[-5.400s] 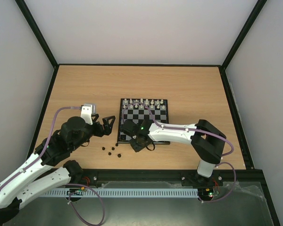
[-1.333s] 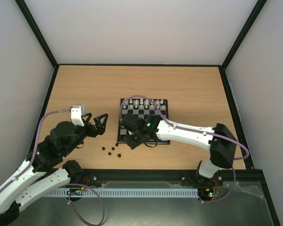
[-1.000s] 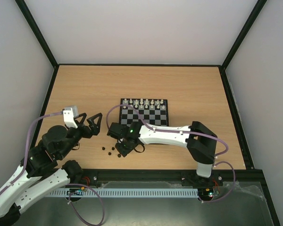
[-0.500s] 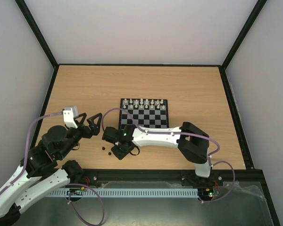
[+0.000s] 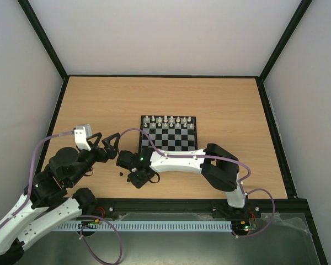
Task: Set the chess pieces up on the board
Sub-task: Pick up the chess piece at the center of the board.
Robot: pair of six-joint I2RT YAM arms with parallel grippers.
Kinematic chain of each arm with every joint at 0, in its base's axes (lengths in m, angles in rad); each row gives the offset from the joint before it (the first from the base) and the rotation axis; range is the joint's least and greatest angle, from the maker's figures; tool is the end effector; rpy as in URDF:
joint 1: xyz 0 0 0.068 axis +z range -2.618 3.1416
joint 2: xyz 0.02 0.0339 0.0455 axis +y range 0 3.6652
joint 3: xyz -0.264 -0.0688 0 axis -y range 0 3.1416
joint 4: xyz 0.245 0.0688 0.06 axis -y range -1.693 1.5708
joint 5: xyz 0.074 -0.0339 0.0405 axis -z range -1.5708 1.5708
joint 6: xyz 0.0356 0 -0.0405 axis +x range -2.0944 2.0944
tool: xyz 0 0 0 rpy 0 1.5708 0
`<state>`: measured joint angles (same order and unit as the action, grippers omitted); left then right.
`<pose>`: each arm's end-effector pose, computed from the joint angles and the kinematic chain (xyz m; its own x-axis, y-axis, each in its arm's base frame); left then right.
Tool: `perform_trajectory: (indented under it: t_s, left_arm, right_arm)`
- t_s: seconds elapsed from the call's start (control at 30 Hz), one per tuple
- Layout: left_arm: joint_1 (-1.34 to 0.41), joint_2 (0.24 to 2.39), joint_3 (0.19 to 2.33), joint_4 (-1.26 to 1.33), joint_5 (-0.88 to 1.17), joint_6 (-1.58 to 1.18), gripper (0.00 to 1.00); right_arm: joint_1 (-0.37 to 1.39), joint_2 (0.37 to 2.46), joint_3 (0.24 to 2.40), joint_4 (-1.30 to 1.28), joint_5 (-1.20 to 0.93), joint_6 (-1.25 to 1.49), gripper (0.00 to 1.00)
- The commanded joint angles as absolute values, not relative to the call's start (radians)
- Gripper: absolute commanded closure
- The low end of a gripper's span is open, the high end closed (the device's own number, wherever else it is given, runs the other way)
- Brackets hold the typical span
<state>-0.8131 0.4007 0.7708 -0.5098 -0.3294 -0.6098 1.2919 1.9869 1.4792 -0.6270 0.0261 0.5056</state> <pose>0.0704 -0.0577 0.3460 -0.3460 -0.4228 -0.8376 0.3282 0.7818 -0.5302 0.1155 0.3999 0.1890 -0.6823 -0.6239 -0.3810 -0.7173 0.6721 0.1839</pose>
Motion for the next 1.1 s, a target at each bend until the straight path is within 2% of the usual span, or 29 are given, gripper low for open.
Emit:
perform_trajectory:
  t_s: [0.0,0.33,1.07]
  left_arm:
    - [-0.810,0.393,0.767,-0.505,-0.321,-0.597,0.01]
    - [-0.811,0.394,0.767,-0.506,-0.321,-0.596,0.01]
    - [-0.811,0.398,0.767,-0.507,-0.324,-0.599,0.01]
  right_arm:
    - [1.301,2.016,1.517,-0.685,0.035,0.513,0.60]
    - [1.300,2.054,1.541,-0.690,0.035,0.494,0.61]
    - [1.301,2.072,1.536,-0.681,0.026,0.477,0.81]
